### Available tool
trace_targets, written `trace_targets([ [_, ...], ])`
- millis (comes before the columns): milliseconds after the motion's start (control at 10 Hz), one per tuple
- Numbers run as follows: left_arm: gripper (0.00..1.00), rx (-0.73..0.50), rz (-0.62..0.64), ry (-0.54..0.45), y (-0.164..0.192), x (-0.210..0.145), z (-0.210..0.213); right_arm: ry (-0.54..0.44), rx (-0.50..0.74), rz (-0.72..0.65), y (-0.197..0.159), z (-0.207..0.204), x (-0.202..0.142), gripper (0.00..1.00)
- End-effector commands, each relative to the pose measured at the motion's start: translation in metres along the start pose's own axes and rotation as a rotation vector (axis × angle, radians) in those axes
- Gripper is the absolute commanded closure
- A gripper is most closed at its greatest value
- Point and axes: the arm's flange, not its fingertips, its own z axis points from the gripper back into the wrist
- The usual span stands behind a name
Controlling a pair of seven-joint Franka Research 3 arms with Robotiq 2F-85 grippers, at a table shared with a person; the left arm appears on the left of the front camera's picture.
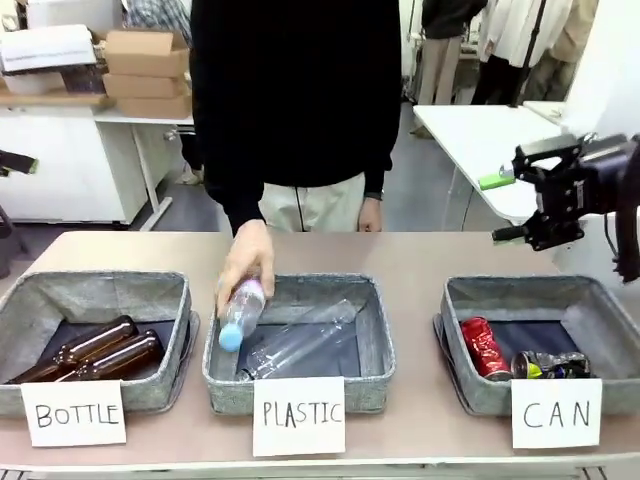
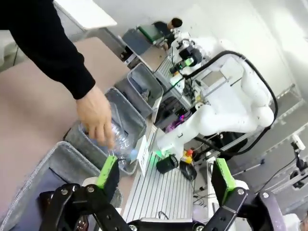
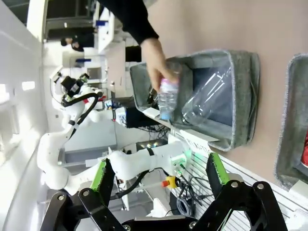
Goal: Sort the can waste into the basket.
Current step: Pick up the can waste from the table and place it in the right Fabric basket.
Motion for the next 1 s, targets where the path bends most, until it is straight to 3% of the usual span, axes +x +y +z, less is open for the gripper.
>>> trace_targets([
  [0, 0.0, 0.021, 0.002, 0.015, -0.002, -0.0024, 0.0042, 0.007, 0.003, 0.031, -0.0021, 0.0023, -0.001, 0.0],
  [900, 0.0, 0.021, 0.002, 0.015, -0.002, -0.0024, 0.0042, 0.007, 0.003, 0.031, -0.0021, 0.0023, -0.001, 0.0],
])
